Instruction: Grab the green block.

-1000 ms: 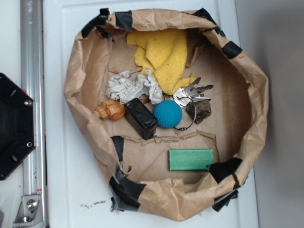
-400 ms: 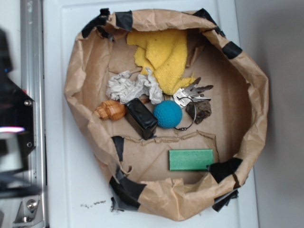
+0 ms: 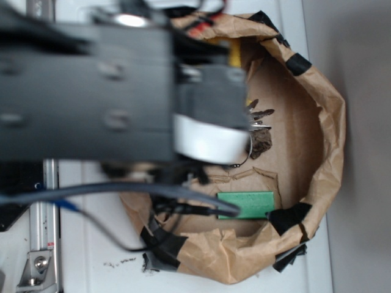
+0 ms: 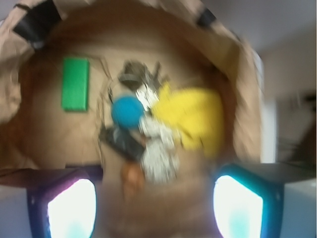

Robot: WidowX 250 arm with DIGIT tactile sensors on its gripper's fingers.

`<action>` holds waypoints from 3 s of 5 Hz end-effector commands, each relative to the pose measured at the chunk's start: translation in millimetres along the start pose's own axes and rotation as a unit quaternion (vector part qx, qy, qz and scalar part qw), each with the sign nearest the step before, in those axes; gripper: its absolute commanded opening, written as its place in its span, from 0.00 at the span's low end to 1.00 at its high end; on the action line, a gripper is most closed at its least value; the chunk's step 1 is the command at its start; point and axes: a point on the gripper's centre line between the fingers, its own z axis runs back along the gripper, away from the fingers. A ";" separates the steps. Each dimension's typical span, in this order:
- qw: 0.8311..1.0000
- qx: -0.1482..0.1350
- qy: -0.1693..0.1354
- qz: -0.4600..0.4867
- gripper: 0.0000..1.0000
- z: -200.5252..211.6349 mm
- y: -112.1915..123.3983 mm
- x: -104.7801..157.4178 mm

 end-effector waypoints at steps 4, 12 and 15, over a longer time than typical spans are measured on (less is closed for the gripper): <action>0.983 -0.025 -0.065 -0.168 1.00 -89.6 -92.7 69.6; 0.993 -0.043 -0.064 -0.093 0.00 -0.3 -13.2 20.7; 0.998 -0.017 -0.051 -0.025 0.00 38.9 -11.5 21.0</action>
